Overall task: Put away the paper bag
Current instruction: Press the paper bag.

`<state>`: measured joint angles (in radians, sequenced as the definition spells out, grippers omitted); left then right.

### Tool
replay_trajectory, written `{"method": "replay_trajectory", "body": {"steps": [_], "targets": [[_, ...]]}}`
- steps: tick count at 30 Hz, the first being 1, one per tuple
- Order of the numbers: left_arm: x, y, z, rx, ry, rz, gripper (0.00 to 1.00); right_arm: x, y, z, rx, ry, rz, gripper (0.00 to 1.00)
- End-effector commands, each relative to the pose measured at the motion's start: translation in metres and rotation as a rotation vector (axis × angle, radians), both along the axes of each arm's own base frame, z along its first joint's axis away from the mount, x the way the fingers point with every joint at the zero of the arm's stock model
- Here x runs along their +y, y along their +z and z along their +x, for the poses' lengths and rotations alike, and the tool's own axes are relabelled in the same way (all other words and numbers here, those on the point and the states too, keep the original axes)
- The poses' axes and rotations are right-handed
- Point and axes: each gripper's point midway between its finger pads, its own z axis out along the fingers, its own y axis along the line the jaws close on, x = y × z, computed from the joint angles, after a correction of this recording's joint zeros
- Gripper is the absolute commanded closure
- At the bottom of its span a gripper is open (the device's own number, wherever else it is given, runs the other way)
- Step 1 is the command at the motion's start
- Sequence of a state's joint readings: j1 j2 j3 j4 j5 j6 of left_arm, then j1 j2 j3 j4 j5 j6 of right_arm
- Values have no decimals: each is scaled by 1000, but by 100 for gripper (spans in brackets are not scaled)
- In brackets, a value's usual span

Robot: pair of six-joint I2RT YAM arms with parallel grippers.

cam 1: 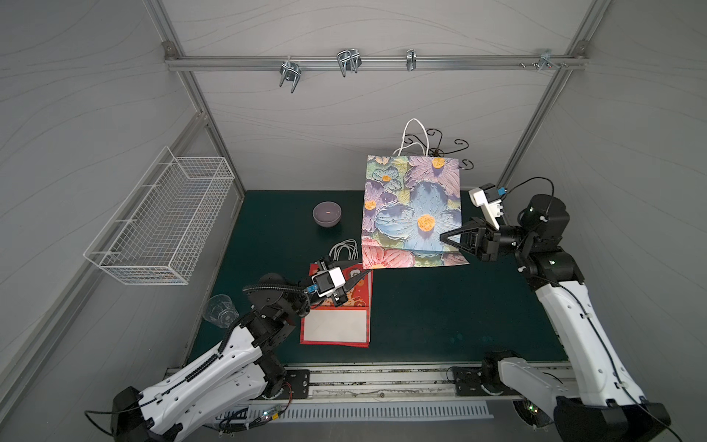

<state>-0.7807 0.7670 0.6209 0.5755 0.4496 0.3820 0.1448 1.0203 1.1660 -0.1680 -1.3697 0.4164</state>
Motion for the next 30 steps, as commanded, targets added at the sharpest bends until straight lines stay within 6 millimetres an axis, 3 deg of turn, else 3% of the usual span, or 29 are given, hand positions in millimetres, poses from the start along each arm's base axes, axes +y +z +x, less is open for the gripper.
{"method": "replay_trajectory", "body": {"steps": [1, 9, 13, 17, 20, 23, 25, 26, 28, 29, 30], "targets": [[1, 28, -12, -90, -32, -31, 79, 1, 6, -5, -10, 14, 2, 100], [-3, 19, -13, -92, -33, 31, 77, -1, 4, -4, -16, 3, -1, 100], [-5, 18, -13, -85, -42, 50, 97, -1, 3, -5, -18, 5, -3, 100], [-1, 16, -6, -51, 0, 43, 97, -2, 4, -7, -28, -2, -4, 100], [6, 10, 1, 2, 53, 33, 80, -4, 6, -6, -49, -27, -6, 100], [15, -13, 10, 119, 107, 45, 56, -5, 7, -3, -77, -60, -10, 100], [22, -25, 16, 201, 146, 19, 45, -5, 9, -2, -95, -74, -12, 100], [27, -28, 20, 253, 168, -13, 36, -6, 9, -3, -102, -75, -13, 100], [36, -32, 26, 330, 204, -82, 7, -6, 9, -4, -112, -74, -16, 100], [40, -34, 30, 368, 217, -113, 1, -6, 8, -5, -118, -71, -17, 100], [41, -36, 32, 399, 225, -129, 0, -6, 8, -7, -127, -68, -19, 100]]}}
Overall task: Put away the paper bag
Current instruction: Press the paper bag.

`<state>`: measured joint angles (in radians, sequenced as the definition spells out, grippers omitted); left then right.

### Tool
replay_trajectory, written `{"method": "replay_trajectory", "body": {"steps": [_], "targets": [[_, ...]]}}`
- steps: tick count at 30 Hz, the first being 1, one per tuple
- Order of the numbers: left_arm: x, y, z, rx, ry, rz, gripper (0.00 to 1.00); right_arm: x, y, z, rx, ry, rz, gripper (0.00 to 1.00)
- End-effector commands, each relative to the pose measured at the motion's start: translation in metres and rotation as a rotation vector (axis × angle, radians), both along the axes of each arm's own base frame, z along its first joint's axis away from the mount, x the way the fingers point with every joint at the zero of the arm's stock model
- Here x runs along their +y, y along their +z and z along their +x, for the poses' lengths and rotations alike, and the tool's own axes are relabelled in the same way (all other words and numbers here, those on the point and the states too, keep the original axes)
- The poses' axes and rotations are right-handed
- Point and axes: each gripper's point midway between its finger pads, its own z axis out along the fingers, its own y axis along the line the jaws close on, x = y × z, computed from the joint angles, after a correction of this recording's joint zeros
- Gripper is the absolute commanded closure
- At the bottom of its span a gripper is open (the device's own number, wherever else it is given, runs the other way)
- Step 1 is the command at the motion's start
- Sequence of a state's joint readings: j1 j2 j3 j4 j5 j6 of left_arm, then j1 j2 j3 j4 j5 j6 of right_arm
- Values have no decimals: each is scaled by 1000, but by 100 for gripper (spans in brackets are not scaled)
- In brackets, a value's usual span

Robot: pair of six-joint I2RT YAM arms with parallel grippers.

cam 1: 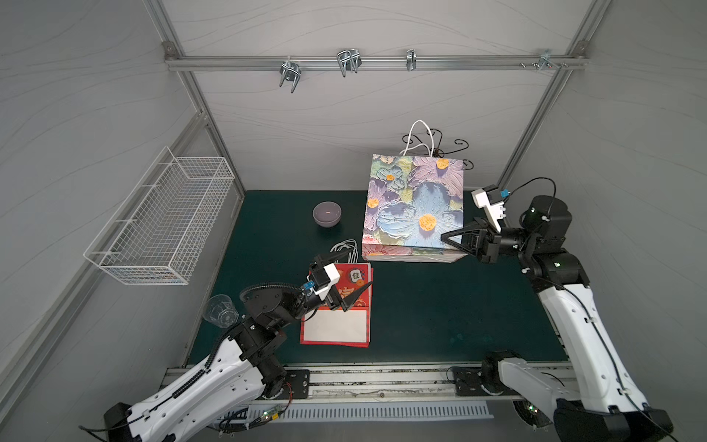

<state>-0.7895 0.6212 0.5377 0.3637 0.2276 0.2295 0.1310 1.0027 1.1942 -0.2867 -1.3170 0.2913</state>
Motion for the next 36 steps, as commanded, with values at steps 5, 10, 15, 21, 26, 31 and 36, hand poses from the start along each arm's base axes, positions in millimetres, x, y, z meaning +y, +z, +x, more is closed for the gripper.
{"method": "replay_trajectory", "body": {"steps": [5, 10, 15, 21, 26, 31, 36], "targets": [[8, 3, 24, 224, 74, -178, 0, 1, 1, -17, -105, 31, -10, 100], [-9, 22, 18, 284, -87, -247, 0, 4, -5, -25, -142, 67, -15, 100], [-11, 32, 16, 378, -235, -324, 0, 5, -10, -36, -190, 103, -17, 100], [-28, 39, 0, 456, -434, -274, 0, 5, -17, -43, -239, 124, -12, 100], [-38, 45, 0, 486, -512, -286, 2, 5, -20, -49, -260, 142, -8, 100], [-42, 52, -4, 474, -574, -290, 21, 5, -25, -50, -275, 142, -14, 100], [-38, 55, -1, 490, -578, -330, 40, 4, -29, -50, -291, 138, -22, 100]]}}
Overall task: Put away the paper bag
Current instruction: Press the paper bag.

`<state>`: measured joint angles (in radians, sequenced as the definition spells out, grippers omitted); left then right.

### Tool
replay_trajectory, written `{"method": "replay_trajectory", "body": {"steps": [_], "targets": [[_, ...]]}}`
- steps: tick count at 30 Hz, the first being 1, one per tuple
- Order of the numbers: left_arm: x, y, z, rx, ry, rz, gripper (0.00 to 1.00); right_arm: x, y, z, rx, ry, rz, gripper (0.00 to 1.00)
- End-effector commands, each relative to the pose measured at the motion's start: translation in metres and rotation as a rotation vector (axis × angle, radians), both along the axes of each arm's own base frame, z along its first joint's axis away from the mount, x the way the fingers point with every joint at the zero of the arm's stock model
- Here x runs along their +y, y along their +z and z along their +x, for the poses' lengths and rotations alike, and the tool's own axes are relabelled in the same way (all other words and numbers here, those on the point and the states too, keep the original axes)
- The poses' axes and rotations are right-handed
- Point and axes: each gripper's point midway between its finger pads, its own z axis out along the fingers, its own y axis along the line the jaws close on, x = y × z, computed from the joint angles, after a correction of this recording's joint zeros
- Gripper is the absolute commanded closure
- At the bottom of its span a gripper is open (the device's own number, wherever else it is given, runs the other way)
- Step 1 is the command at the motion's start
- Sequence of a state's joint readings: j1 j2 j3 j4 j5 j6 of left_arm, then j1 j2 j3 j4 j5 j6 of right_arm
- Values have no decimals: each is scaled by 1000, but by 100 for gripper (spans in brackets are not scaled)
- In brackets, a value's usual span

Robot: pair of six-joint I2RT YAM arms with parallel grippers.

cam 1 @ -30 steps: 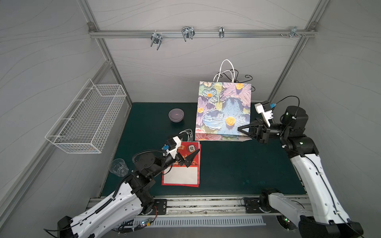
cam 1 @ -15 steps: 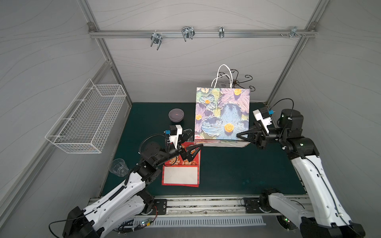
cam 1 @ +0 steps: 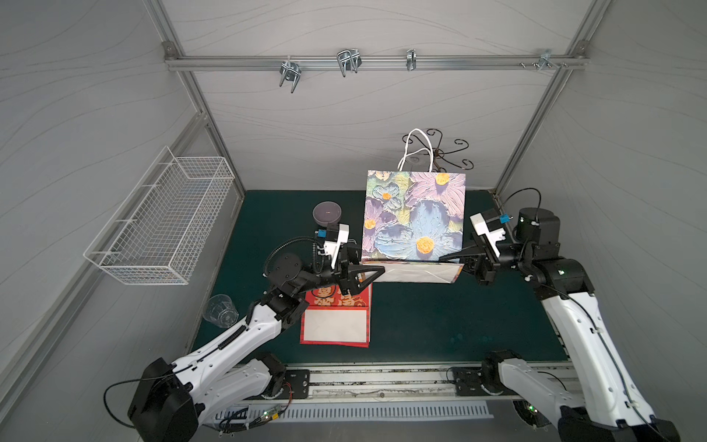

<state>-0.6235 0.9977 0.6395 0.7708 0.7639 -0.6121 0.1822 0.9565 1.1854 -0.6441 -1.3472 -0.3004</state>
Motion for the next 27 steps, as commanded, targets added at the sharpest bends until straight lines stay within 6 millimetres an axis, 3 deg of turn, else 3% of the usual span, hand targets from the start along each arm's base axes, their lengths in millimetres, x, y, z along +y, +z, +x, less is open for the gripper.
{"method": "replay_trajectory", "body": {"steps": [1, 5, 15, 18, 20, 23, 27], "targets": [[9, 40, -9, -78, -23, -103, 43, 0, -3, -11, -19, 32, 8, 100], [9, 40, -8, -61, -32, -106, 53, 0, -5, -10, -27, 32, 7, 100], [6, 34, -1, -30, -16, -90, 100, 0, -5, -9, -59, 17, 1, 100], [7, 32, 3, -28, 9, -81, 100, 0, -1, -9, -74, 4, 0, 97], [7, 32, 3, -36, 16, -74, 100, -1, 0, -6, -91, -26, -11, 85], [7, 26, 6, -48, 42, -41, 100, -4, 1, 6, -116, -145, -57, 53], [12, 16, 13, -80, 125, 9, 100, -26, -9, 38, -148, -443, -173, 38]]}}
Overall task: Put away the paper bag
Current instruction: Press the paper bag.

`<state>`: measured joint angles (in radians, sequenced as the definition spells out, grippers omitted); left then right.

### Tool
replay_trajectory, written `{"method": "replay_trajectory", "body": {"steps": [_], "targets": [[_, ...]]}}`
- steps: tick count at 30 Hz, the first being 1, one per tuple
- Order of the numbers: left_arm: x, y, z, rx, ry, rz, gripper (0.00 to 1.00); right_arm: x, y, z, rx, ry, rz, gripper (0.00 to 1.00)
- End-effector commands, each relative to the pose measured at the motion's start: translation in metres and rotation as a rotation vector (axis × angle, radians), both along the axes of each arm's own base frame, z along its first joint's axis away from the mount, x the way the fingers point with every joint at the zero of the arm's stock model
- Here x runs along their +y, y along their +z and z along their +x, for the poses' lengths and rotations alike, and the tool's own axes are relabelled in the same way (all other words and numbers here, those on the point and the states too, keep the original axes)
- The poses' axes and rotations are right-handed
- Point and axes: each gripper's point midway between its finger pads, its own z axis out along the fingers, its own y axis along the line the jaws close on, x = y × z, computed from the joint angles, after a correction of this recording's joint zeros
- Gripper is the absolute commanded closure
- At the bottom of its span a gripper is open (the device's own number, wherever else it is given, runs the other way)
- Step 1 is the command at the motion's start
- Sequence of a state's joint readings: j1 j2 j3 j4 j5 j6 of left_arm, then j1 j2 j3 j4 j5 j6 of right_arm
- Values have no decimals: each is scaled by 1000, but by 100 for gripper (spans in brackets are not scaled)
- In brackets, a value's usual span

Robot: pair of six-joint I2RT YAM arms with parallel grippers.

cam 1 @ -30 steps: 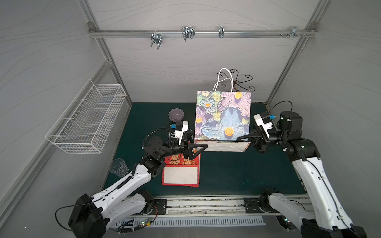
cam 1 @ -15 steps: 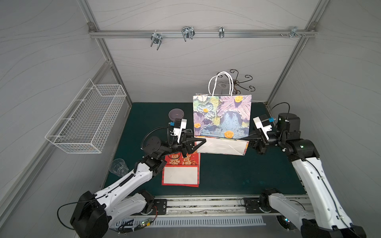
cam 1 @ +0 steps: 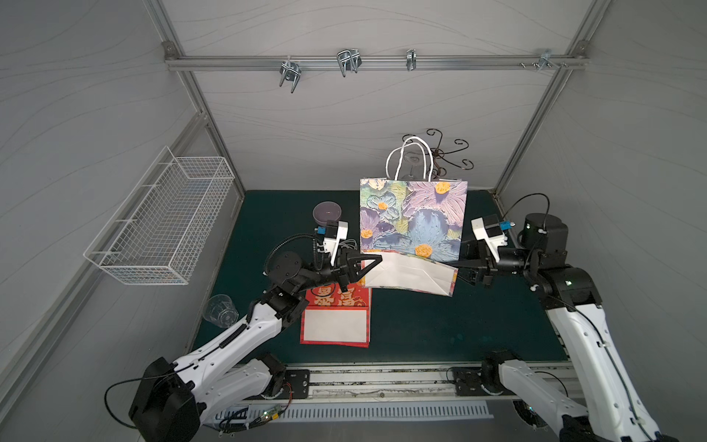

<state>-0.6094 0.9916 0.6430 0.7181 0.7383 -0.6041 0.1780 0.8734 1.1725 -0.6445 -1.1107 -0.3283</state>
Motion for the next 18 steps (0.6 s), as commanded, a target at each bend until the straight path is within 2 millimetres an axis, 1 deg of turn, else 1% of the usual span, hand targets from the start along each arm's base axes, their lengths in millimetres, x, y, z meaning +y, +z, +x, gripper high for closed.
{"method": "replay_trajectory", "body": {"steps": [1, 3, 4, 6, 7, 8, 10, 14, 15, 18], "targets": [[10, 19, 6, -119, 108, 11, 100, -26, -3, 31, -38, -314, -94, 35], [13, 14, 12, -136, 156, 50, 100, -47, -7, 42, -38, -480, -136, 30], [14, 13, 14, -143, 177, 61, 100, -54, -9, 43, -38, -530, -150, 29], [17, 12, 15, -164, 205, 82, 100, -66, -17, 41, -34, -605, -184, 26], [18, 11, 15, -173, 209, 91, 100, -67, -22, 37, -29, -609, -191, 26], [18, 10, 15, -178, 214, 102, 100, -66, -27, 32, -20, -596, -193, 24], [18, 9, 13, -188, 208, 112, 100, -56, -36, 15, 1, -512, -179, 21], [18, 9, 8, -198, 189, 114, 100, -22, -39, -40, 70, -140, -59, 16], [17, 9, 7, -197, 181, 113, 100, -18, -41, -46, 97, -88, -35, 16], [16, 12, 3, -179, 150, 88, 100, -15, -49, -40, 139, -70, -11, 14]]}}
